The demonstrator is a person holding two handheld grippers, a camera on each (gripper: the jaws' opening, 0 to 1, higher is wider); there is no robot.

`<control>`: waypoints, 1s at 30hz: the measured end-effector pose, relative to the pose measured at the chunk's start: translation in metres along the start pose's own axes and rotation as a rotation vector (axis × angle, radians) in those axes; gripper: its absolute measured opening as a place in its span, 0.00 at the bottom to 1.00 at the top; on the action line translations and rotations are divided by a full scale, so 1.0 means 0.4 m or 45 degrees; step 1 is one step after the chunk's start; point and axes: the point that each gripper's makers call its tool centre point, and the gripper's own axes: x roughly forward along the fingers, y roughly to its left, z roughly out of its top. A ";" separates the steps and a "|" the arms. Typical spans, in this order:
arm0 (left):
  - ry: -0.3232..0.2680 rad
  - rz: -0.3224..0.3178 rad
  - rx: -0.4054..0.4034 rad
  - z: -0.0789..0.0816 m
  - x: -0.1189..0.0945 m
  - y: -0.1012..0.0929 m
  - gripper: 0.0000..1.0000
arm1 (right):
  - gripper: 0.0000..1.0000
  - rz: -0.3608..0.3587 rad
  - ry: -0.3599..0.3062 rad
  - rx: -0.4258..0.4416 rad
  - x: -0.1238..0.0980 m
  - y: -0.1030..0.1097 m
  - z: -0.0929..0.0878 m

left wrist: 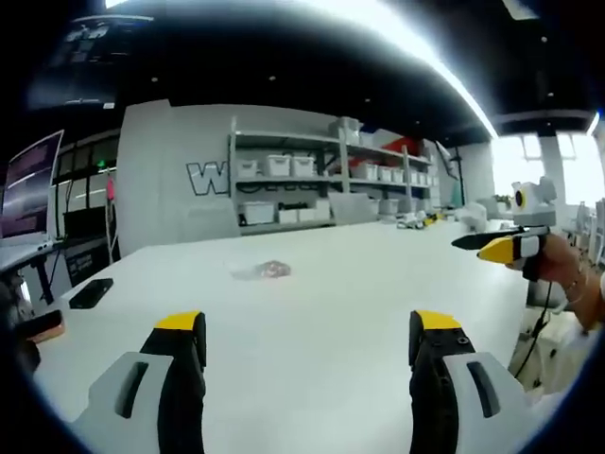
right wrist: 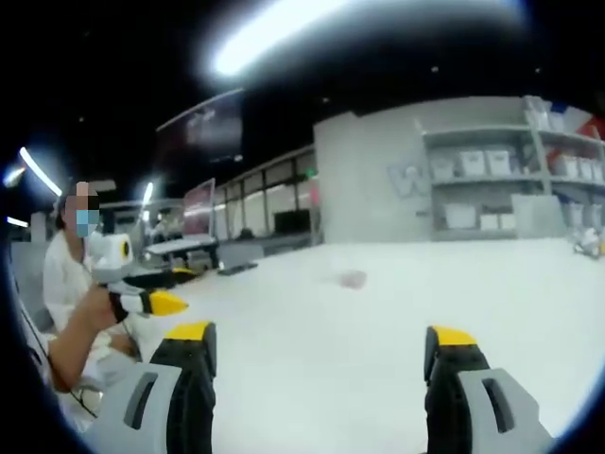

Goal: Open the resealable bag by pulling the two sides of the seal apart until the entire bag opening is separated and visibly accessible.

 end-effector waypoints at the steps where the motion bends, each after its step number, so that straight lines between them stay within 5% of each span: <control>1: 0.003 0.000 -0.002 -0.001 -0.001 0.001 0.88 | 0.92 0.002 0.002 0.003 0.001 0.003 0.000; 16: 0.054 -0.013 -0.052 -0.018 -0.009 0.007 0.86 | 0.92 0.017 0.016 0.062 0.016 0.015 0.008; 24: 0.129 -0.066 -0.046 -0.044 0.007 -0.011 0.86 | 0.91 -0.018 0.009 0.094 0.015 -0.005 0.010; 30: 0.119 -0.062 -0.050 -0.033 0.008 -0.005 0.86 | 0.90 -0.042 0.049 0.108 0.020 -0.036 -0.016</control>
